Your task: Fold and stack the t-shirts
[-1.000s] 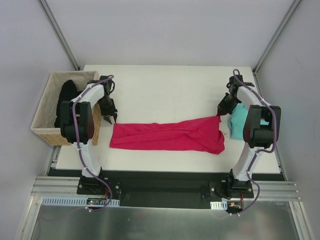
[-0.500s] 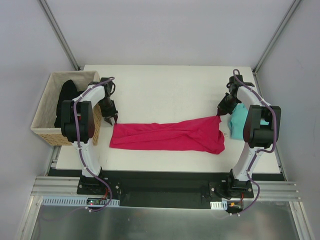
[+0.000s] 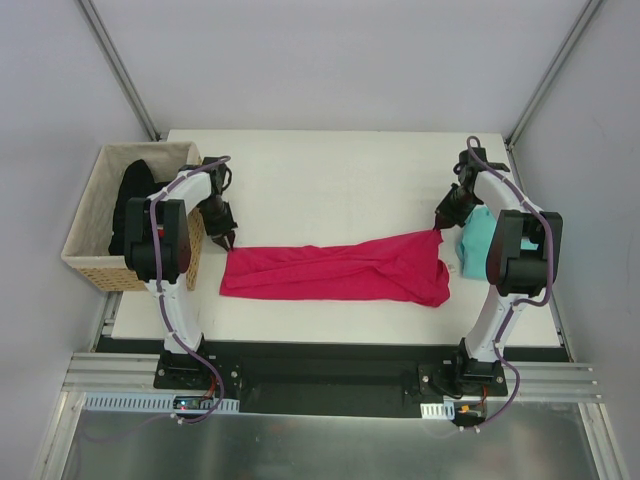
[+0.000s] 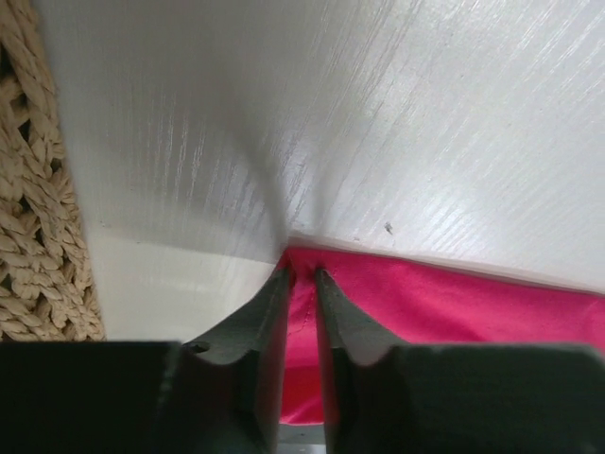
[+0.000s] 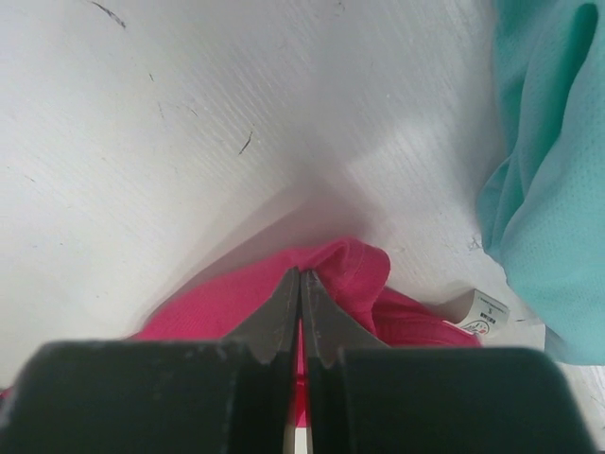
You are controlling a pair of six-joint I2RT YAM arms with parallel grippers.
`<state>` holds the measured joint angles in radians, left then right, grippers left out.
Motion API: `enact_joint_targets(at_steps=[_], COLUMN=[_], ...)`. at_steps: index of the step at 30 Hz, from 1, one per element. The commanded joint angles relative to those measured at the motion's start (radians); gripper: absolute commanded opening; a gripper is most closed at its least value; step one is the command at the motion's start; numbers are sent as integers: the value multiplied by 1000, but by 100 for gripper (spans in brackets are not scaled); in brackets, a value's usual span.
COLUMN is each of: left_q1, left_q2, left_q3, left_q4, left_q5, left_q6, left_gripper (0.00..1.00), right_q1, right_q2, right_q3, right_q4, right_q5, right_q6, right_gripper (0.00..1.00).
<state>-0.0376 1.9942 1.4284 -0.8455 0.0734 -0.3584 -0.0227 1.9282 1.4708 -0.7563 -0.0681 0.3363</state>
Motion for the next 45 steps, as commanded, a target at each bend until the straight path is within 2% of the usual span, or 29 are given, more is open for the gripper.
enact_joint_targets(at_steps=[1,36,45], left_q1=[-1,31,71], left_q2=[0,-15,-21], left_q3=[3,102,107], left_q4=[-6,-15,-17], left_q5=[22,-63,-69], left_q6=[-14,-16,-22], left_gripper=[0,0,0], right_q1=[-5,-29,-54], right_q2=[6,55,54], right_q3=[46,108,105], right_q4=[-20,-8,5], right_q5=[-1,33,54], right_q6=[12,23,38], right_gripper=[1,1,1])
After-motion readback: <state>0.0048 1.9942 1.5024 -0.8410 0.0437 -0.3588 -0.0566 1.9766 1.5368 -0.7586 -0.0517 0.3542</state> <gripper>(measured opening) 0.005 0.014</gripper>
